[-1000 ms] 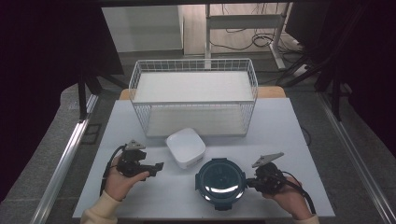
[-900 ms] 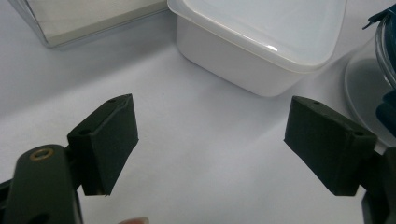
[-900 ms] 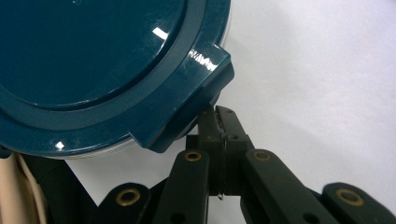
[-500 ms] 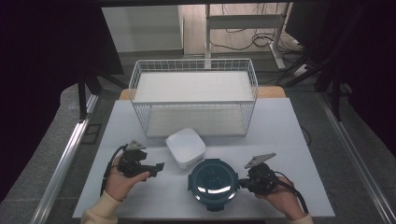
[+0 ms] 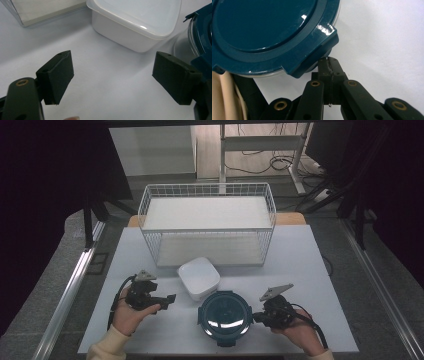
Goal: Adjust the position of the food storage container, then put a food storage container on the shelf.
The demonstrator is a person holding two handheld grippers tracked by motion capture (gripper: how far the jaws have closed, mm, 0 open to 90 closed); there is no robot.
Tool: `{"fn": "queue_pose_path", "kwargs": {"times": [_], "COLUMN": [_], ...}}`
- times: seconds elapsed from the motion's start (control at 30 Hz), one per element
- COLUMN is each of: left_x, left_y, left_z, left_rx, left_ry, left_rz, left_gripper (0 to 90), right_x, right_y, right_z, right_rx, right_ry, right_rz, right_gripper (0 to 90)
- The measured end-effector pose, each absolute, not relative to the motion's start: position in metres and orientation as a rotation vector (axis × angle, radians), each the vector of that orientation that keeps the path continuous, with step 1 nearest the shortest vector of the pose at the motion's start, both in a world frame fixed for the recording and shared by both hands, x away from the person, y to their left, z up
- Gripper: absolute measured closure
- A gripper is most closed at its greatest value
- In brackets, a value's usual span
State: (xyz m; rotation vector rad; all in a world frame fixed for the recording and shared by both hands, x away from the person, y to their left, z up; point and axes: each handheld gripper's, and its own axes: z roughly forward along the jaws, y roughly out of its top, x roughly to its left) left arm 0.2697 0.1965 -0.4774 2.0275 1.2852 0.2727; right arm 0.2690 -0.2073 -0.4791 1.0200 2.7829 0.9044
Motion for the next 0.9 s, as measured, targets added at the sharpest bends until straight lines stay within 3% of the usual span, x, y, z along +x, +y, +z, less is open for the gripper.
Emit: {"fn": "queue_pose_path", "kwargs": {"times": [0.17,0.23,0.27,0.3,0.37,0.47,0.57,0.9], "left_x": [0.268,0.268,0.268,0.267,0.267,0.267,0.266,0.261], "left_y": [0.201,0.201,0.201,0.200,0.200,0.198,0.198,0.196], "left_z": [-0.472,-0.472,-0.472,-0.473,-0.473,-0.472,-0.472,-0.466], "left_rx": [1.996,1.993,1.993,1.992,1.996,1.992,1.979,1.945], "left_ry": [1.290,1.290,1.290,1.291,1.287,1.299,1.319,1.296], "left_rz": [0.292,0.291,0.289,0.287,0.285,0.294,0.319,0.266], "left_gripper": [17.6,17.7,17.7,17.7,17.6,17.6,17.8,17.3], "right_x": [0.270,0.269,0.270,0.270,0.272,0.274,0.276,0.278], "right_y": [-0.233,-0.241,-0.247,-0.247,-0.250,-0.251,-0.250,-0.249], "right_z": [-0.466,-0.464,-0.465,-0.465,-0.468,-0.470,-0.470,-0.469], "right_rx": [1.121,1.161,1.216,1.216,1.287,1.343,1.371,1.407], "right_ry": [2.646,2.603,2.544,2.544,2.502,2.483,2.482,2.482], "right_rz": [1.007,1.044,1.083,1.083,1.134,1.168,1.195,1.224], "right_gripper": [89.6,85.5,66.1,66.1,46.3,33.5,27.3,21.0]}}
